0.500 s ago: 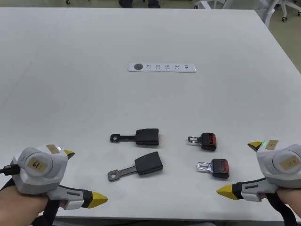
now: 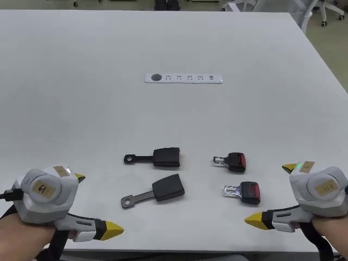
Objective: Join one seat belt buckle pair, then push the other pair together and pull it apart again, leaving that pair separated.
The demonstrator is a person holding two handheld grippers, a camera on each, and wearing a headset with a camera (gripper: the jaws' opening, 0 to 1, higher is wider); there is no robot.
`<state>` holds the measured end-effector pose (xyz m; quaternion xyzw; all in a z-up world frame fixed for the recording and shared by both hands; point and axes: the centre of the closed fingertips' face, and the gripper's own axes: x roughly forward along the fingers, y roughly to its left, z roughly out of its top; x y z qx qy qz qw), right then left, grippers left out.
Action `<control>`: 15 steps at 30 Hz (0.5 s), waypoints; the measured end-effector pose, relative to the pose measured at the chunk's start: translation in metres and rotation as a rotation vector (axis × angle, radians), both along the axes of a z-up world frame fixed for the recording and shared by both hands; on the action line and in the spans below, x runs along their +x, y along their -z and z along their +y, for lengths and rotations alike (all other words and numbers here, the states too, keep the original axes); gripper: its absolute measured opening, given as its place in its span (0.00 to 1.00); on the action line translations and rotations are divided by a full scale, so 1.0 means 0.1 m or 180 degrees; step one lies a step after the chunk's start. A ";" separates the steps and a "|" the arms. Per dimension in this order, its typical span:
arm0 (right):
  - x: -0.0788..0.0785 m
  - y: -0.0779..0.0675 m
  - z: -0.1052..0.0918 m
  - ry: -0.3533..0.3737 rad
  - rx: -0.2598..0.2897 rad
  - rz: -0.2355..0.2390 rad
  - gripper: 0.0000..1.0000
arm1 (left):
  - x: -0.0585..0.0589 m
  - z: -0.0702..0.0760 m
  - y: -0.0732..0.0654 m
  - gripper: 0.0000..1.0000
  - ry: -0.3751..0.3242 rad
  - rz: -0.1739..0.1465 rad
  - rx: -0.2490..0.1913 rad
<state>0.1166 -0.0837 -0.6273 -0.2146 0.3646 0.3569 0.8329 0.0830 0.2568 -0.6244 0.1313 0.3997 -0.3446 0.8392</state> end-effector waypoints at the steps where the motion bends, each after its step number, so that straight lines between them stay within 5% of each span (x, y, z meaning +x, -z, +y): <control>1: 0.01 -0.01 0.00 -0.0005 -0.0006 -0.0013 1.00 | -0.01 0.00 0.00 1.00 0.0015 0.0000 0.0003; 15: 0.04 0.01 -0.02 0.0045 -0.0013 -0.0007 1.00 | -0.04 -0.01 -0.03 1.00 0.0079 -0.0043 0.0029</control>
